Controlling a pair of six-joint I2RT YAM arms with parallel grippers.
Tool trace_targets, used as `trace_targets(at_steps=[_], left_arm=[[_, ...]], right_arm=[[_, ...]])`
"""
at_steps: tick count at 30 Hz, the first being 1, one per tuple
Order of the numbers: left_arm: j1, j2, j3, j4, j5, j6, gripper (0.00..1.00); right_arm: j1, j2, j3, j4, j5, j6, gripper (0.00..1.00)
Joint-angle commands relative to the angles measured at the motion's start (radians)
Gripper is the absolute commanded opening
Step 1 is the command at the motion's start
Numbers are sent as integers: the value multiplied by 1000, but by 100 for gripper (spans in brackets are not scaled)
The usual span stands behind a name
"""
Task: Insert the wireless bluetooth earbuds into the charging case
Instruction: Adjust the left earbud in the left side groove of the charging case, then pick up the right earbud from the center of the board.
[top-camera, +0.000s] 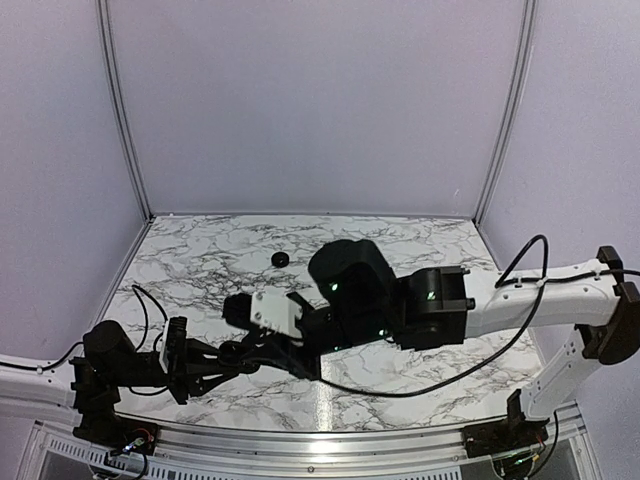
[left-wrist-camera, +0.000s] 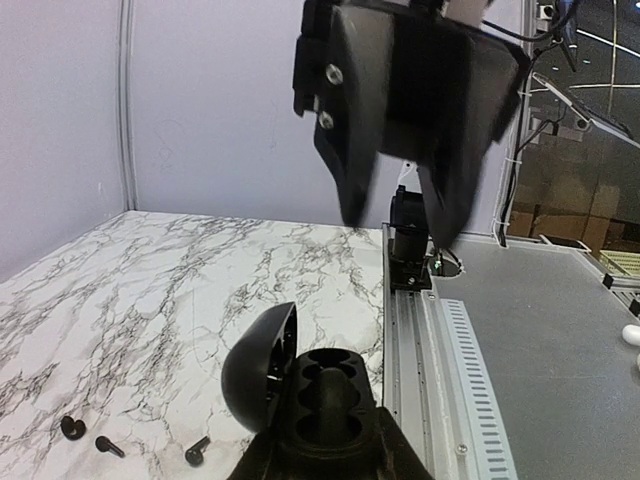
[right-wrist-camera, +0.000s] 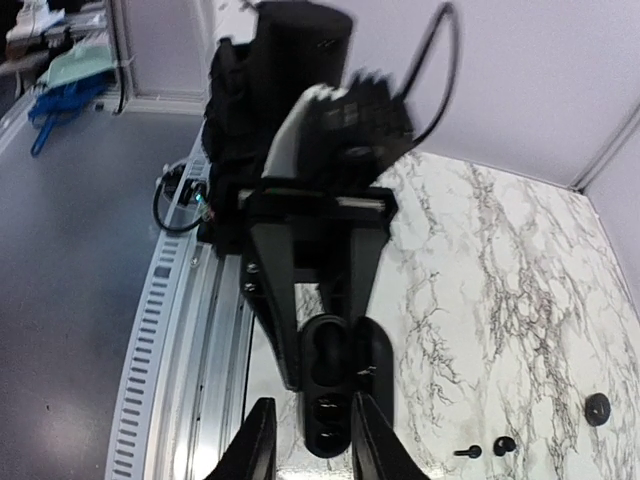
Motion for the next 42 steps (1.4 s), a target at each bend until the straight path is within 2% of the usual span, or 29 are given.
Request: trace_targets(at_steps=[1,5,10,19,27,42], left_arm=[[33,-10,-14,40,-25,-29,0],[64,-10,-17,40,-29,-40,0],[76,-24,-23,41,-37,-39,0],[81,-52,-45,55,-43,-29,0],[83,-87,-49,56,-48,-37,0],[83,-86,-49,57,-42,-33,0]], right_arm=[[-131,-89,-35,102,-132,56,30],[-268,-97,-75,155,-164,107,33],[-368,44,0,60,-43,153,25],[-389,343,127,16,-41,191,23],[-395,517,241,25,-56,230,23],[-435,621,271,36,15,264,20]])
